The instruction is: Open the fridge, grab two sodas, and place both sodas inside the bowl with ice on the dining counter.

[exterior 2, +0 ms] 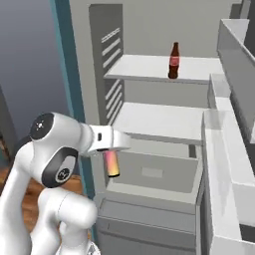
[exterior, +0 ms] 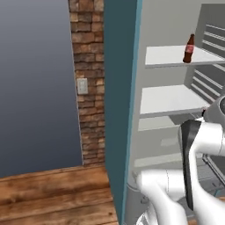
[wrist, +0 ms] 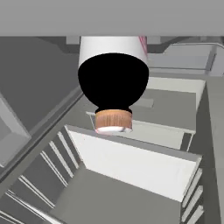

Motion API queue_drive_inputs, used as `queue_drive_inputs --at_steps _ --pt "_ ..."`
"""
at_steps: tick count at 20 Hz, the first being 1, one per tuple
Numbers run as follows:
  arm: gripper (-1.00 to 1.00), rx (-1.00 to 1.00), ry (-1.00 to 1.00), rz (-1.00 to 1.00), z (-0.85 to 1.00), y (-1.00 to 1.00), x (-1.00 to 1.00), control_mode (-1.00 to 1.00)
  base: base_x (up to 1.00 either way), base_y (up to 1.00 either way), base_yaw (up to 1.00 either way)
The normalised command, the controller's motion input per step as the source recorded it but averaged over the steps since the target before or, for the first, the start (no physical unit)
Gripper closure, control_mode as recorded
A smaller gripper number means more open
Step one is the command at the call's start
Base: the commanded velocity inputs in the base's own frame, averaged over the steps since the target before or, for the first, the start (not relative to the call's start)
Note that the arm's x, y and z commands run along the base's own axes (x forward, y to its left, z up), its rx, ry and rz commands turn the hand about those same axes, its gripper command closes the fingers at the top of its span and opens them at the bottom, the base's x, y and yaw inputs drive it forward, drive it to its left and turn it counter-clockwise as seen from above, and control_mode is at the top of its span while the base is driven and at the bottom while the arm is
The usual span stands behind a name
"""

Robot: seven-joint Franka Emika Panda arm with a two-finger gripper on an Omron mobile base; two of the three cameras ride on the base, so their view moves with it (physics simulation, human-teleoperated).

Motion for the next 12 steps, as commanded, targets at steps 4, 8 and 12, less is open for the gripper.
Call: queue_drive_inputs --at_steps 4,8,12 --pt "1.0 0.0 0.0 0.0 0.0 0.0 0.0 1.0 -0.68 0.65 -0.17" --pt "1.0 0.0 0.0 0.0 0.0 0.0 0.0 1.0 -0.74 0.46 -0.33" --pt "1.0 0.0 0.0 0.0 0.0 0.0 0.0 1.0 -0.73 0.2 -0.41"
